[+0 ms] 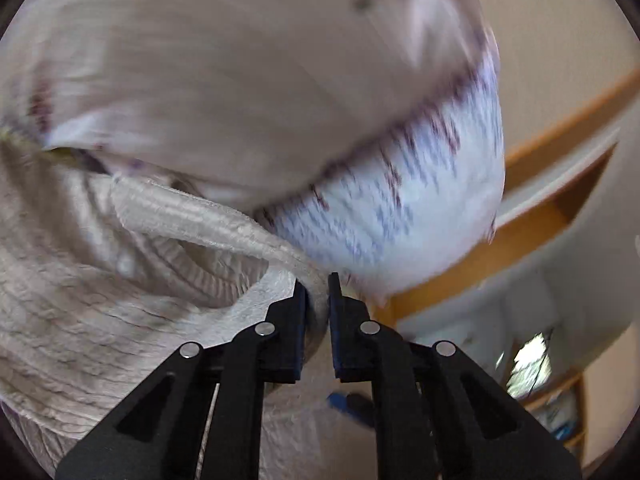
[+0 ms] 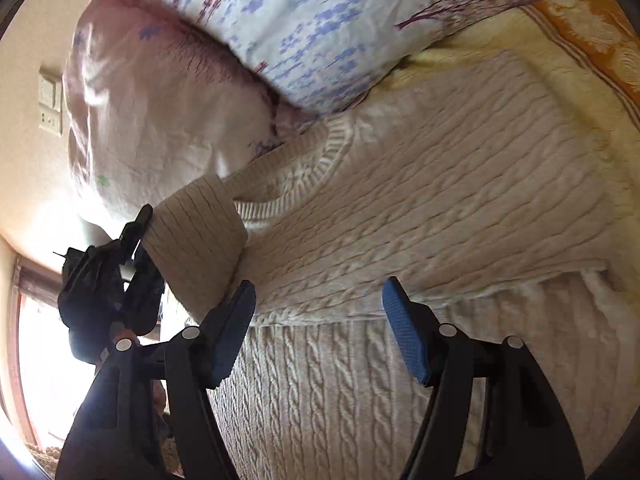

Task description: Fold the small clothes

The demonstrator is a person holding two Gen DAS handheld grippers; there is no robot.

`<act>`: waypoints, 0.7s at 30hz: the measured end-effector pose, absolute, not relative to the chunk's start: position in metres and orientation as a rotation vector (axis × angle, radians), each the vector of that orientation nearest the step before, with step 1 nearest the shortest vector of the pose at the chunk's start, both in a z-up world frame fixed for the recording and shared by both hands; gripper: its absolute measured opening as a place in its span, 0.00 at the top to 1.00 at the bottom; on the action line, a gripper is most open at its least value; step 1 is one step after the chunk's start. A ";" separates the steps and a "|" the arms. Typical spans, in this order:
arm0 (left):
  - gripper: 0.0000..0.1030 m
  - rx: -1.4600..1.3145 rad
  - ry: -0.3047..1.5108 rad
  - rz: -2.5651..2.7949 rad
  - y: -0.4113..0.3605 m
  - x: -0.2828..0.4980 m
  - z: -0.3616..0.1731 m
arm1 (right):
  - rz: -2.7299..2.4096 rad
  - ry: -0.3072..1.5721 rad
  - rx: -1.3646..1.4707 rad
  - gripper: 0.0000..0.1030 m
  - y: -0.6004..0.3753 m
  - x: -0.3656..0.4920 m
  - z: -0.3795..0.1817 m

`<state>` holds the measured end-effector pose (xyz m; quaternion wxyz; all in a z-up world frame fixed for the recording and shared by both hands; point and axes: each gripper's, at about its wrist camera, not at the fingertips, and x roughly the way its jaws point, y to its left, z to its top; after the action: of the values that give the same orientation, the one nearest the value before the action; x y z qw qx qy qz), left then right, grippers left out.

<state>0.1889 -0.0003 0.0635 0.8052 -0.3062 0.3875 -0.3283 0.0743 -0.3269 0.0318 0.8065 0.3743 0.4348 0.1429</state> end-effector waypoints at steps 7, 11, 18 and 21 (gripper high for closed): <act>0.62 0.089 1.009 -0.765 -0.117 0.140 0.017 | 0.195 0.864 0.941 0.35 -0.379 0.060 0.023; 0.33 0.087 0.928 -0.731 -0.085 0.122 0.030 | 0.210 0.878 0.904 0.46 -0.375 0.069 0.026; 0.31 -0.154 0.876 -0.333 0.053 0.122 0.051 | 0.192 0.969 0.775 0.61 -0.354 0.095 0.021; 0.31 -0.203 0.906 -0.192 0.104 0.113 0.040 | 0.181 0.992 0.691 0.65 -0.344 0.100 0.020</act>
<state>0.1127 0.1043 0.0398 0.8898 -0.0977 0.4360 -0.0924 0.1004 -0.3443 0.0197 0.8190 0.3245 0.4656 0.0850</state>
